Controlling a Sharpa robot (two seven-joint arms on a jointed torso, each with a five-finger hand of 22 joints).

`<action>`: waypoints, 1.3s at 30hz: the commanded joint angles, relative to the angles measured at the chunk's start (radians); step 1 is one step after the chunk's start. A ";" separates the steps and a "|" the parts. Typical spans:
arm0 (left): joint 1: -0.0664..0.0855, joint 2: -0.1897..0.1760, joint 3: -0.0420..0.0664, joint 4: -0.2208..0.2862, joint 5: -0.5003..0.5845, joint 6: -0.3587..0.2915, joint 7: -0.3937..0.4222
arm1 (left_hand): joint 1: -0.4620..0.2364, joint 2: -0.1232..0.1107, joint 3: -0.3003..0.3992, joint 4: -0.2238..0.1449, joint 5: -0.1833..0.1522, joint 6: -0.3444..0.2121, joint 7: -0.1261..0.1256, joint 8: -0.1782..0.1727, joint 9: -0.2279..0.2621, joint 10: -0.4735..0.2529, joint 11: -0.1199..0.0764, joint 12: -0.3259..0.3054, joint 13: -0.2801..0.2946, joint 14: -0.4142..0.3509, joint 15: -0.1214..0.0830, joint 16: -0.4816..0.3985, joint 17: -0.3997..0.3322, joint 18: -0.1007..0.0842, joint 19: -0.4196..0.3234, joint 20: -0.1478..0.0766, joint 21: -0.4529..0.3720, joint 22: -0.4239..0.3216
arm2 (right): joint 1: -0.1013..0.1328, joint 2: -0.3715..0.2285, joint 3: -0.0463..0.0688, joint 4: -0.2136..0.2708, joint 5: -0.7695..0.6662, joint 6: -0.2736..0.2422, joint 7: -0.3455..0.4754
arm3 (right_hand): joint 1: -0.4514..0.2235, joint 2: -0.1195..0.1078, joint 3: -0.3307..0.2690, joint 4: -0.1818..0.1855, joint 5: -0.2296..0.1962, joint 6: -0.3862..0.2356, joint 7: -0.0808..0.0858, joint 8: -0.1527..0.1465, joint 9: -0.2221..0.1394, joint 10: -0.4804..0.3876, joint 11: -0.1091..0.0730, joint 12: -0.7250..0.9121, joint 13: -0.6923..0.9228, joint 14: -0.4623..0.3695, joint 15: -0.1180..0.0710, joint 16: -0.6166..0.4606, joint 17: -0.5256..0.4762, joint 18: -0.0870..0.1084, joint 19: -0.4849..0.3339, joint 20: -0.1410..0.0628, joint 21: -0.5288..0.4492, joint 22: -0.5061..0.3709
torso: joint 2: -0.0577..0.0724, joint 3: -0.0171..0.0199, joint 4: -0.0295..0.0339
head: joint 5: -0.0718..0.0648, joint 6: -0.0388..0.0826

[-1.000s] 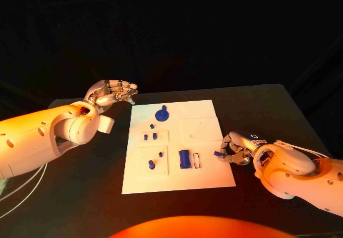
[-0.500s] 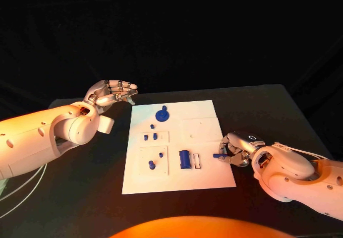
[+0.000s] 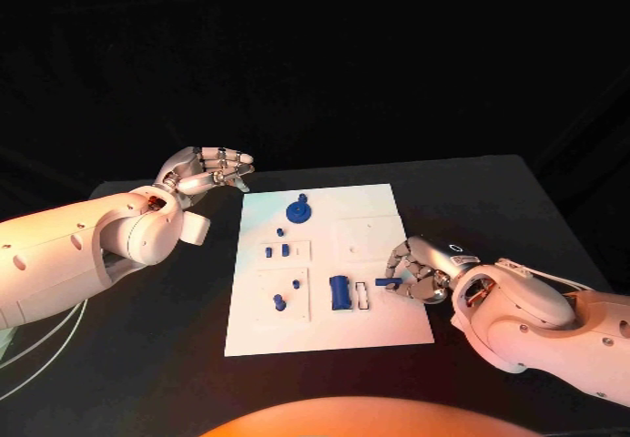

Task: Assemble the parts on the task board

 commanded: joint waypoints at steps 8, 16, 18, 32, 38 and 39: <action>0.000 0.000 0.001 0.006 0.005 0.017 0.008 | 0.005 0.002 -0.003 0.002 0.000 0.003 0.000 -0.007 0.000 0.008 0.002 -0.005 -0.001 -0.005 0.002 -0.006 0.002 0.012 -0.004 -0.001 -0.004 0.000 | -0.025 0.052 -0.001 -0.022 0.160 -0.046 0.009 | -0.037 -0.005 0.004 0.019 -0.002 -0.002 0.003 0.000 0.002 0.102 -0.002 0.004 0.263 0.098 -0.002 -0.003 0.227 -0.005 0.086 -0.007 0.000 0.241 | 0.001 0.0014 -0.0014 | -0.001 -0.005; 0.000 -0.001 0.001 0.007 0.005 0.018 0.008 | 0.005 0.002 -0.003 0.002 0.000 0.003 0.000 -0.007 0.000 0.008 0.002 -0.005 -0.001 -0.005 0.002 -0.006 0.002 0.012 -0.004 -0.001 -0.004 0.000 | -0.041 0.089 -0.001 -0.043 0.161 -0.010 -0.015 | -0.108 0.003 0.001 0.027 -0.002 -0.006 0.004 0.000 0.007 0.102 -0.001 0.004 0.263 0.098 0.000 -0.005 0.225 -0.004 0.085 -0.005 -0.006 0.240 | 0.000 0.0014 -0.0008 | -0.002 -0.009; 0.000 -0.001 0.001 0.007 0.005 0.018 0.008 | 0.005 0.002 -0.003 0.002 0.000 0.003 0.000 -0.007 0.000 0.008 0.002 -0.005 -0.001 -0.005 0.002 -0.006 0.002 0.012 -0.004 -0.001 -0.004 0.000 | -0.042 0.094 -0.001 -0.045 0.161 0.000 -0.020 | -0.131 0.005 -0.001 0.027 -0.002 -0.006 0.004 0.001 0.008 0.102 -0.001 0.004 0.263 0.097 0.000 -0.005 0.223 -0.004 0.085 -0.005 -0.008 0.239 | 0.000 0.0007 -0.0005 | -0.004 -0.010; 0.001 -0.003 0.001 0.008 0.005 0.020 0.005 | 0.005 0.002 -0.003 0.002 0.000 0.003 0.000 -0.007 0.000 0.008 0.002 -0.005 -0.001 -0.005 0.002 -0.006 0.002 0.012 -0.004 -0.001 -0.004 0.000 | -0.045 0.115 0.000 -0.050 0.139 0.020 -0.044 | -0.234 0.025 -0.009 0.029 -0.001 -0.004 0.003 0.004 0.015 0.102 -0.001 0.004 0.263 0.098 0.000 -0.003 0.228 -0.004 0.085 -0.004 -0.006 0.240 | 0.000 0.0001 0.0000 | -0.003 -0.012; 0.001 -0.003 0.001 0.008 0.004 0.023 0.003 | 0.005 0.002 -0.003 0.002 0.000 0.003 0.000 -0.007 0.000 0.008 0.002 -0.005 -0.001 -0.005 0.002 -0.006 0.002 0.012 -0.004 -0.001 -0.004 0.000 | -0.045 0.117 0.000 -0.052 0.138 0.060 -0.058 | -0.259 0.027 -0.012 0.029 -0.002 -0.001 0.002 0.007 0.018 0.102 -0.002 0.004 0.263 0.098 -0.001 -0.004 0.227 -0.003 0.084 -0.005 -0.011 0.238 | 0.000 0.0009 -0.0012 | -0.002 -0.012; 0.001 -0.003 0.001 0.008 0.004 0.023 0.003 | 0.005 0.002 -0.003 0.002 0.000 0.003 0.000 -0.007 0.000 0.008 0.002 -0.005 -0.001 -0.005 0.002 -0.006 0.002 0.012 -0.004 -0.001 -0.004 0.000 | -0.045 0.117 0.000 -0.053 0.138 0.066 -0.062 | -0.259 0.027 -0.012 0.029 -0.002 -0.001 0.002 0.007 0.018 0.102 -0.002 0.004 0.263 0.098 -0.001 -0.004 0.227 -0.003 0.084 -0.005 -0.011 0.238 | 0.000 0.0009 -0.0012 | -0.002 -0.012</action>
